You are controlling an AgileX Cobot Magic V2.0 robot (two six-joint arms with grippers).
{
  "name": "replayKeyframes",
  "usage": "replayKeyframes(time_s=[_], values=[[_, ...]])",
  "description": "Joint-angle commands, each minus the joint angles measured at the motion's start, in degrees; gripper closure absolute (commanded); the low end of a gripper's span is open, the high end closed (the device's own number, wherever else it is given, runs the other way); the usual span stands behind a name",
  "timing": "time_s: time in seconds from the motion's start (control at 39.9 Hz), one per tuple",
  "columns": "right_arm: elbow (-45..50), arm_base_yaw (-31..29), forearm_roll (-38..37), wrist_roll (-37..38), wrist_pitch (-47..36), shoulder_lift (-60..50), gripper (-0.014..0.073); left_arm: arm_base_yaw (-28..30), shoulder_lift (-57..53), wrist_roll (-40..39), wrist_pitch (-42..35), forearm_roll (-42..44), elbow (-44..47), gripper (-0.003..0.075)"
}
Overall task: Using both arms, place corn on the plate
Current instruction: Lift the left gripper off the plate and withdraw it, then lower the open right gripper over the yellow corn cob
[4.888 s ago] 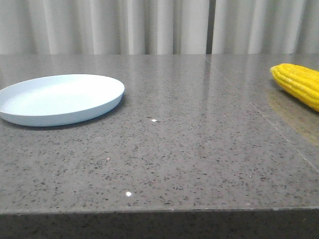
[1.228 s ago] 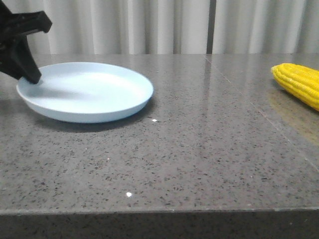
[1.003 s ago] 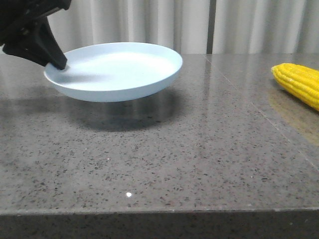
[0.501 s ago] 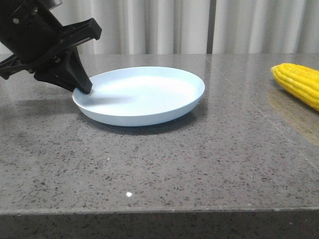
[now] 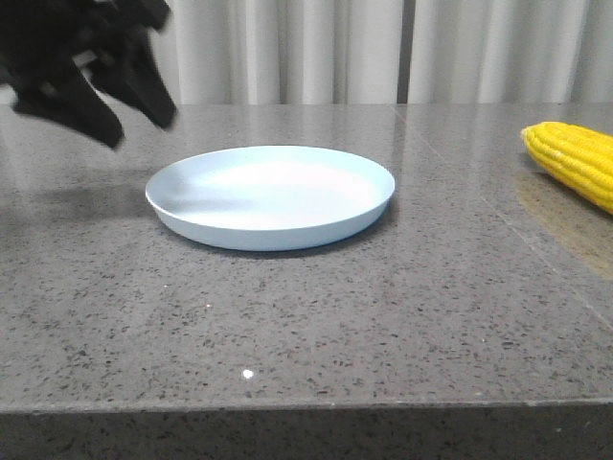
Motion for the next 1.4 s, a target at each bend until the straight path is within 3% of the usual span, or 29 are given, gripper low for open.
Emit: replayKeyframes(time_s=[0.0, 0.08, 0.18, 0.53, 0.6, 0.93, 1.08, 1.38], values=[[-1.99, -0.24, 0.22, -0.36, -4.53, 0.75, 0.0043, 2.14, -6.37, -1.07, -0.96, 3.05, -1.97, 0.051], [-1.99, -0.24, 0.22, -0.36, -4.53, 0.75, 0.0043, 4.05, -9.37, -1.07, 0.07, 5.03, -1.6, 0.0605], [-1.99, -0.24, 0.22, -0.36, -4.53, 0.75, 0.0043, 7.0, -12.97, -3.59, 0.6, 9.64, 0.28, 0.0662], [-1.99, -0.24, 0.22, -0.36, -4.53, 0.75, 0.0043, 11.85, -29.47, -16.11, 0.16, 30.73, 13.52, 0.0682], [-1.99, -0.24, 0.22, -0.36, -4.53, 0.75, 0.0043, 11.85, -34.69, -16.11, -1.56, 31.72, 16.72, 0.0743], [-1.99, -0.24, 0.22, -0.36, -4.53, 0.75, 0.0043, 11.73, -59.77, -15.39, -12.21, 32.82, 31.3, 0.0741], [-1.99, -0.24, 0.22, -0.36, -4.53, 0.75, 0.0043, 11.73, -71.56, -15.39, -13.12, 33.62, 35.98, 0.0741], [-1.99, -0.24, 0.22, -0.36, -4.53, 0.75, 0.0043, 11.73, -80.16, -15.39, -13.34, 33.62, 39.21, 0.0741]])
